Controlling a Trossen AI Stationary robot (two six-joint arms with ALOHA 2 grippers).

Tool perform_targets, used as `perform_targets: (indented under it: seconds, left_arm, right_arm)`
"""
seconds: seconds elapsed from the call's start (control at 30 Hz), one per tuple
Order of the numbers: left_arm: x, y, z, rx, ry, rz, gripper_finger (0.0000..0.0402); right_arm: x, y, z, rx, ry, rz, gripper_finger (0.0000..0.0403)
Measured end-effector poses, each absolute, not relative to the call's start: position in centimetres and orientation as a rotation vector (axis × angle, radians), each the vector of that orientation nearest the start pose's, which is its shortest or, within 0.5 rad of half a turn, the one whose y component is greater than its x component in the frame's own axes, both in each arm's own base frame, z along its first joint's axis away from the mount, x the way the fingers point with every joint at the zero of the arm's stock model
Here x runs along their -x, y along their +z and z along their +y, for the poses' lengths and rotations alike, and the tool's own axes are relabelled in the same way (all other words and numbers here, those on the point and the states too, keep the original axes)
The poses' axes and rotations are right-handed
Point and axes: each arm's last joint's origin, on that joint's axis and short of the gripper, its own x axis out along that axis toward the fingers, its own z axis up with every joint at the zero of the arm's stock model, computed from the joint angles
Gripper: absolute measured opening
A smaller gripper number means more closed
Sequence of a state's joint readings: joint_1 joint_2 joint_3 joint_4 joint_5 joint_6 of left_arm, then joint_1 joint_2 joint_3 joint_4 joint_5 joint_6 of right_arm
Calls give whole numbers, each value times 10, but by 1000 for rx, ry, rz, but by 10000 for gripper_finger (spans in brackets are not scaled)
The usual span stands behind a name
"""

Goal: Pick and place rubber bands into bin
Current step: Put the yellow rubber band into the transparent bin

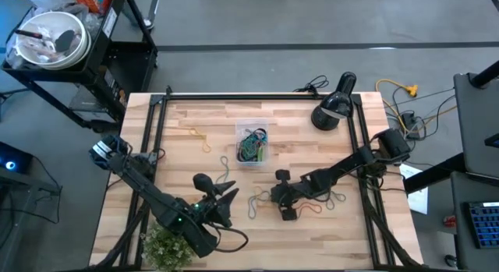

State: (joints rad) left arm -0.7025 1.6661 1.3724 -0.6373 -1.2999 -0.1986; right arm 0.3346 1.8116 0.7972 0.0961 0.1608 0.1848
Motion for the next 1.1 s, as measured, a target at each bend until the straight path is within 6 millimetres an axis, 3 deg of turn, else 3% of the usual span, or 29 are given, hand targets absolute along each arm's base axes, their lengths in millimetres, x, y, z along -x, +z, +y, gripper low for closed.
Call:
perform_targets:
  seconds: [0.3, 0.5, 0.7, 1.1]
  left_arm:
    - [-279, 291, -199, -613, 593, 450, 115]
    - [-279, 291, -199, -613, 593, 451, 115]
    - [-279, 291, -199, -613, 593, 451, 115]
    - [-277, 282, -198, -643, 590, 469, 115]
  right_arm:
    - [-306, 106, 101, 41, 100, 911, 68]
    - [-306, 106, 99, 16, 119, 920, 19]
    - [-306, 107, 99, 46, 135, 917, 8]
    - [-303, 132, 108, 166, 141, 822, 8]
